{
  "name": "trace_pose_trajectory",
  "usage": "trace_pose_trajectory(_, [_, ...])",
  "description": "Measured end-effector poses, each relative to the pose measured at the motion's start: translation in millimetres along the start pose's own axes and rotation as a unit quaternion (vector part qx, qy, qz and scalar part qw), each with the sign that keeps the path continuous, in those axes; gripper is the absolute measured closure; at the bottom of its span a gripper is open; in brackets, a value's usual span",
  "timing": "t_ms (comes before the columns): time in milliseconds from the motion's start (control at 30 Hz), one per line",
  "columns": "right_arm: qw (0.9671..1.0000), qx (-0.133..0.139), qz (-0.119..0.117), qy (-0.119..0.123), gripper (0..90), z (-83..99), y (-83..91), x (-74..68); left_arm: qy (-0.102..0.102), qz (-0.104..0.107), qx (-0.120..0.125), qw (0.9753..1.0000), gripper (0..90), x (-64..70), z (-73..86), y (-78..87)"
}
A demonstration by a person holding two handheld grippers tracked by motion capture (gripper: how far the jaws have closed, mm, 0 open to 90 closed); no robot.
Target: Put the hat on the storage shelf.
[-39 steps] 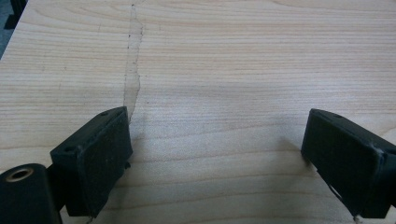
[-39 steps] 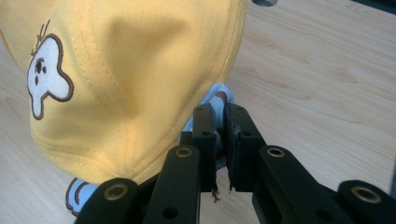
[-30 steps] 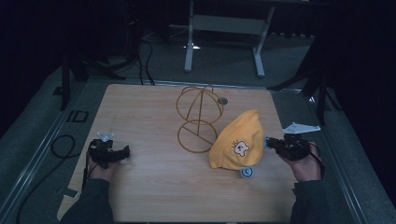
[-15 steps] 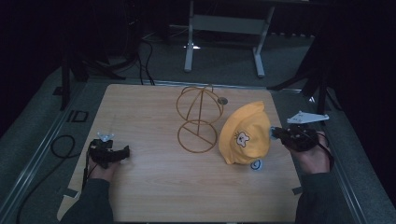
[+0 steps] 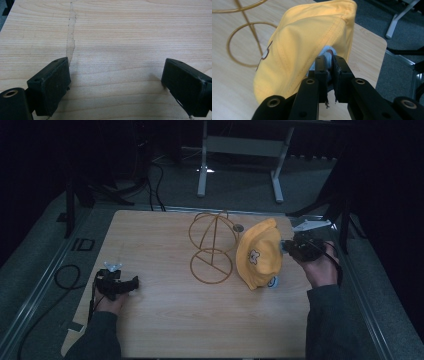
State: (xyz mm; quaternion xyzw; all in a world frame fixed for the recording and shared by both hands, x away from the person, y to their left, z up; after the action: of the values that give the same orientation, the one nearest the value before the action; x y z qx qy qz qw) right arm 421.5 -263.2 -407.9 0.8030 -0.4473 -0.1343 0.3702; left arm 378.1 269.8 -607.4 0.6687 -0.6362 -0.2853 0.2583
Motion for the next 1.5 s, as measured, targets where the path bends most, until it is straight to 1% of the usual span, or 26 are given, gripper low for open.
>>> trace_pose_trajectory(33, [1.0000,-0.002,0.001,-0.006,82.5,-1.8,-5.8,2.6,0.000,0.000,0.000,1.0000,8.6,0.0,0.0,0.0])
trace_pose_trajectory(67, [1.0000,-0.002,0.001,-0.006,82.5,-1.8,-5.8,2.6,0.000,0.000,0.000,1.0000,8.6,0.0,0.0,0.0])
trace_pose_trajectory(100, [0.9998,-0.006,0.005,-0.018,81.5,-5.2,-17.9,7.8,0.000,0.000,0.000,1.0000,8.6,0.0,0.0,-0.1])
trace_pose_trajectory(200, [0.9995,-0.004,-0.002,-0.031,79.7,-12.5,-33.1,13.3,-0.001,0.000,0.000,1.0000,8.6,-0.1,0.1,0.0])
trace_pose_trajectory(233, [0.9995,-0.004,-0.002,-0.031,79.7,-12.5,-33.1,13.3,-0.001,0.000,0.000,1.0000,8.6,-0.1,0.1,0.0])
trace_pose_trajectory(267, [0.9994,-0.006,-0.003,-0.033,78.8,-17.3,-40.6,14.1,-0.001,0.000,0.000,1.0000,8.6,-0.1,0.1,0.0])
trace_pose_trajectory(400, [0.9994,-0.015,0.003,-0.030,74.4,-23.1,-50.5,11.8,-0.001,0.000,0.000,1.0000,8.6,-0.1,0.0,-0.1])
trace_pose_trajectory(500, [0.9994,-0.018,0.005,-0.029,74.2,-23.4,-51.8,10.4,-0.001,0.000,0.000,1.0000,8.6,-0.1,0.1,0.0])
trace_pose_trajectory(567, [0.9995,-0.019,0.000,-0.026,68.7,-21.9,-51.5,1.7,-0.001,0.000,0.000,1.0000,8.6,-0.1,0.1,0.0])
trace_pose_trajectory(633, [0.9994,-0.021,-0.003,-0.027,67.3,-20.7,-50.7,-0.5,-0.001,0.000,0.000,1.0000,8.6,-0.1,0.1,-0.1])
trace_pose_trajectory(700, [0.9993,-0.023,-0.014,-0.027,64.5,-17.9,-48.5,-6.3,-0.001,0.000,0.000,1.0000,8.6,-0.1,0.1,0.0])
trace_pose_trajectory(767, [0.9989,-0.033,-0.020,-0.027,59.4,-12.3,-45.9,-14.2,-0.001,0.000,0.000,1.0000,8.6,-0.1,0.1,0.0])
trace_pose_trajectory(833, [0.9987,-0.034,-0.021,-0.031,57.1,-10.6,-45.2,-16.3,0.000,0.000,0.001,1.0000,8.6,0.0,0.0,-0.1])
trace_pose_trajectory(933, [0.9977,-0.043,-0.017,-0.049,48.1,-3.3,-45.9,-23.5,0.000,0.000,0.001,1.0000,8.6,0.0,0.0,-0.1])
trace_pose_trajectory(1033, [0.9969,-0.051,-0.014,-0.057,45.3,0.6,-47.7,-26.9,0.000,0.000,0.001,1.0000,8.6,0.0,-0.1,-0.2])
trace_pose_trajectory(1100, [0.9958,-0.060,-0.017,-0.067,43.7,4.5,-50.3,-30.1,0.000,0.000,0.001,1.0000,8.6,0.1,0.0,-0.2])
trace_pose_trajectory(1133, [0.9944,-0.070,-0.020,-0.076,42.0,7.9,-52.3,-33.5,0.000,0.000,0.001,1.0000,8.6,0.1,0.0,-0.2])
trace_pose_trajectory(1233, [0.9935,-0.074,-0.023,-0.083,41.4,9.3,-52.7,-37.2,0.000,0.000,0.001,1.0000,8.6,0.1,0.0,-0.2])
trace_pose_trajectory(1267, [0.9927,-0.075,-0.032,-0.089,41.1,9.4,-52.4,-41.4,0.002,0.000,0.002,1.0000,8.6,0.3,-0.2,-0.4])
trace_pose_trajectory(1300, [0.9927,-0.075,-0.032,-0.089,41.1,9.4,-52.4,-41.4,0.002,0.000,0.002,1.0000,8.6,0.3,-0.2,-0.4])
trace_pose_trajectory(1333, [0.9909,-0.084,-0.035,-0.099,42.4,10.7,-53.2,-44.2,0.002,0.000,0.002,1.0000,8.6,0.3,-0.1,-0.3])
trace_pose_trajectory(1367, [0.9909,-0.084,-0.035,-0.099,42.4,10.7,-53.2,-44.2,0.002,0.000,0.002,1.0000,8.6,0.3,-0.2,-0.4])
trace_pose_trajectory(1400, [0.9880,-0.097,-0.033,-0.116,44.1,13.1,-55.3,-44.7,0.002,0.000,0.002,1.0000,8.6,0.3,-0.2,-0.4])
trace_pose_trajectory(1433, [0.9880,-0.097,-0.033,-0.116,44.1,13.1,-55.3,-44.7,0.000,0.000,0.001,1.0000,8.6,0.1,0.0,-0.2])
trace_pose_trajectory(1467, [0.9856,-0.102,-0.039,-0.129,45.3,13.9,-58.2,-44.5,0.001,0.000,0.001,1.0000,8.6,0.1,0.0,-0.2])
trace_pose_trajectory(1500, [0.9845,-0.105,-0.041,-0.135,45.8,13.9,-59.8,-44.3,0.002,0.000,0.002,1.0000,8.6,0.3,-0.1,-0.3])
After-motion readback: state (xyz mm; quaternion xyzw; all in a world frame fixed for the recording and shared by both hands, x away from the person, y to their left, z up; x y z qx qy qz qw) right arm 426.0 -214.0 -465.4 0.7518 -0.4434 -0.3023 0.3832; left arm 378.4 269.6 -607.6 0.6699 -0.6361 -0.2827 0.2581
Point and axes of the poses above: each handheld gripper's, and its own axes: y roughly backward along the jaws, z roughly out of its underside, x roughly to its right, the point moved 6 cm from there along -y, roughly forward along the jaws, and after that the axes turned 5 degrees about -z, right-handed, at the moved point
